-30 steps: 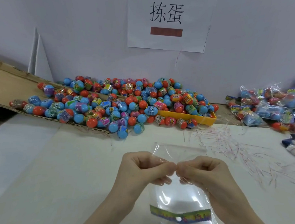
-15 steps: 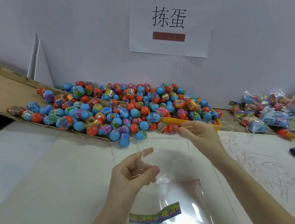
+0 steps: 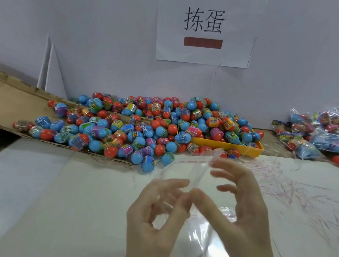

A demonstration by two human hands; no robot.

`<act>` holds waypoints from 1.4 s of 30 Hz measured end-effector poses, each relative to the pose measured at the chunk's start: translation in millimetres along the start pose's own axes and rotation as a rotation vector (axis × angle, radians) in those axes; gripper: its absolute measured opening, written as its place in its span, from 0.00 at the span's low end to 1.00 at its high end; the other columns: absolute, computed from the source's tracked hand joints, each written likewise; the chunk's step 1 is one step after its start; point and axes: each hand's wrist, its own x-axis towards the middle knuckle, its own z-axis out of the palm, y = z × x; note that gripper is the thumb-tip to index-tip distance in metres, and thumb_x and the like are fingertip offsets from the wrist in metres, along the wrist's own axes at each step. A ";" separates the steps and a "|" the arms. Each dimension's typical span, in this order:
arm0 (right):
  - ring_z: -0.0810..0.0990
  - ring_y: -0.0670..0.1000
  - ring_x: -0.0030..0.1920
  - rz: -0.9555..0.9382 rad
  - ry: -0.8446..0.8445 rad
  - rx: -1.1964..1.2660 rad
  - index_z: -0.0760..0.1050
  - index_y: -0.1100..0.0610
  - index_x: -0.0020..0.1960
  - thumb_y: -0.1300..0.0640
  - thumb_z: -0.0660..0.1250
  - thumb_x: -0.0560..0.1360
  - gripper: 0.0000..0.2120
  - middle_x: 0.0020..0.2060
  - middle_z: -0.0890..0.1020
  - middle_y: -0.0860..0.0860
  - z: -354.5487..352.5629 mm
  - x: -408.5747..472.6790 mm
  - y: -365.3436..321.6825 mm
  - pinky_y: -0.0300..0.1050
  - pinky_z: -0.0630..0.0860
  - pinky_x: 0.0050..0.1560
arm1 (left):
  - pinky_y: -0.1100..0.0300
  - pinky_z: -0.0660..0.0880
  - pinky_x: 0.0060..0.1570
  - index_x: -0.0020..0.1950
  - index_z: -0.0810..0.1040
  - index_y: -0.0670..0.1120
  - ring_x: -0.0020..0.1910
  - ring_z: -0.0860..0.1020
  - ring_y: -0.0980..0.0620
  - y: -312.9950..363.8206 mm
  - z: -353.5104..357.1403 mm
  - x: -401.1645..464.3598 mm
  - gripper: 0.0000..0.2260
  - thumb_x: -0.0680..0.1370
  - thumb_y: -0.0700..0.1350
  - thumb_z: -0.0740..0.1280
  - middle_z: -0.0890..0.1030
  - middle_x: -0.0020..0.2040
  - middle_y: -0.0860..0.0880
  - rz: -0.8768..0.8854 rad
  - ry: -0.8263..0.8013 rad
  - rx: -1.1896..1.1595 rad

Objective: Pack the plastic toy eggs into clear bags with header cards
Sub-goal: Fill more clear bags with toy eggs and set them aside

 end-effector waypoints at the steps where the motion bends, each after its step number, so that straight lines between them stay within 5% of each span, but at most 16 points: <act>1: 0.76 0.38 0.52 0.088 -0.018 0.074 0.71 0.40 0.53 0.40 0.75 0.53 0.31 0.51 0.77 0.34 -3.8 4.9 -0.6 0.32 0.71 0.46 | 0.67 0.72 0.28 0.36 0.82 0.58 0.27 0.78 0.55 3.4 -0.6 0.7 0.05 0.63 0.54 0.68 0.80 0.31 0.48 -0.017 -0.028 -0.034; 4: 0.81 0.42 0.46 0.324 -0.238 0.415 0.73 0.46 0.57 0.43 0.78 0.50 0.36 0.46 0.83 0.44 -18.0 15.7 -3.6 0.36 0.75 0.43 | 0.68 0.71 0.25 0.33 0.82 0.55 0.27 0.78 0.55 9.3 -1.6 5.0 0.07 0.64 0.54 0.66 0.79 0.31 0.51 -0.043 -0.078 -0.073; 7: 0.82 0.50 0.33 0.304 -0.384 0.524 0.83 0.54 0.44 0.44 0.81 0.49 0.27 0.35 0.84 0.56 -25.2 17.0 -3.3 0.36 0.77 0.35 | 0.70 0.71 0.24 0.33 0.83 0.53 0.24 0.77 0.58 12.9 -0.6 8.1 0.08 0.61 0.55 0.69 0.81 0.30 0.48 -0.089 -0.050 -0.056; 11: 0.81 0.51 0.29 0.295 -0.332 0.497 0.84 0.55 0.37 0.43 0.80 0.48 0.22 0.32 0.84 0.56 -25.1 16.2 -2.1 0.36 0.76 0.32 | 0.70 0.70 0.23 0.30 0.83 0.52 0.22 0.76 0.57 15.1 1.4 10.2 0.11 0.53 0.47 0.82 0.80 0.24 0.47 -0.164 -0.028 -0.036; 19: 0.81 0.50 0.30 0.247 -0.214 0.447 0.83 0.52 0.37 0.45 0.80 0.49 0.20 0.33 0.84 0.52 -22.6 10.7 1.6 0.35 0.76 0.32 | 0.68 0.72 0.23 0.28 0.81 0.47 0.24 0.80 0.52 14.5 3.7 14.9 0.11 0.50 0.48 0.78 0.81 0.27 0.47 -0.372 -0.094 -0.164; 21: 0.82 0.44 0.39 0.080 -0.074 0.200 0.79 0.45 0.45 0.46 0.77 0.54 0.20 0.42 0.84 0.46 -20.9 8.9 4.2 0.34 0.77 0.40 | 0.68 0.72 0.23 0.27 0.80 0.47 0.25 0.80 0.50 12.8 3.4 15.9 0.10 0.51 0.50 0.74 0.82 0.28 0.46 -0.433 -0.105 -0.178; 24: 0.72 0.38 0.53 -0.451 0.080 -0.422 0.70 0.44 0.57 0.45 0.71 0.64 0.23 0.54 0.75 0.45 -22.7 7.8 14.4 0.32 0.67 0.54 | 0.67 0.72 0.23 0.27 0.78 0.44 0.25 0.80 0.50 4.6 2.6 16.8 0.12 0.51 0.49 0.74 0.81 0.28 0.44 -0.521 -0.110 -0.177; 27: 0.69 0.49 0.53 -0.651 0.028 -0.701 0.81 0.48 0.46 0.45 0.65 0.68 0.12 0.50 0.79 0.48 -20.5 7.6 20.9 0.41 0.63 0.51 | 0.67 0.72 0.23 0.29 0.76 0.43 0.24 0.79 0.50 -3.8 2.2 16.7 0.13 0.51 0.48 0.74 0.80 0.27 0.44 -0.558 -0.142 -0.167; 30: 0.68 0.48 0.51 -0.546 -0.078 -0.669 0.81 0.50 0.36 0.44 0.63 0.67 0.12 0.44 0.80 0.47 -20.1 12.5 21.0 0.43 0.61 0.47 | 0.66 0.73 0.25 0.32 0.75 0.43 0.27 0.80 0.49 -11.2 0.7 15.6 0.15 0.53 0.49 0.74 0.81 0.29 0.44 -0.575 -0.187 -0.173; 37: 0.72 0.40 0.48 -0.077 -0.416 -0.258 0.74 0.43 0.36 0.42 0.65 0.64 0.06 0.40 0.78 0.39 -25.5 38.3 23.8 0.42 0.63 0.55 | 0.62 0.79 0.33 0.52 0.77 0.45 0.37 0.84 0.48 -21.1 -3.4 14.6 0.31 0.52 0.57 0.69 0.85 0.40 0.47 -0.806 -0.440 -0.191; 40: 0.79 0.42 0.45 -0.051 -0.589 -0.127 0.75 0.47 0.41 0.47 0.70 0.66 0.07 0.36 0.82 0.41 -26.7 52.3 25.3 0.50 0.71 0.58 | 0.62 0.78 0.32 0.47 0.81 0.44 0.36 0.84 0.47 -24.4 -8.0 14.2 0.22 0.58 0.54 0.70 0.85 0.41 0.44 -0.818 -0.475 -0.193; 42: 0.80 0.42 0.48 -0.031 -0.677 -0.019 0.76 0.47 0.45 0.47 0.73 0.66 0.11 0.42 0.83 0.42 -25.5 68.7 26.9 0.43 0.72 0.58 | 0.63 0.76 0.29 0.38 0.84 0.43 0.32 0.83 0.46 -27.3 -9.2 14.9 0.13 0.60 0.50 0.71 0.85 0.40 0.42 -0.787 -0.418 -0.186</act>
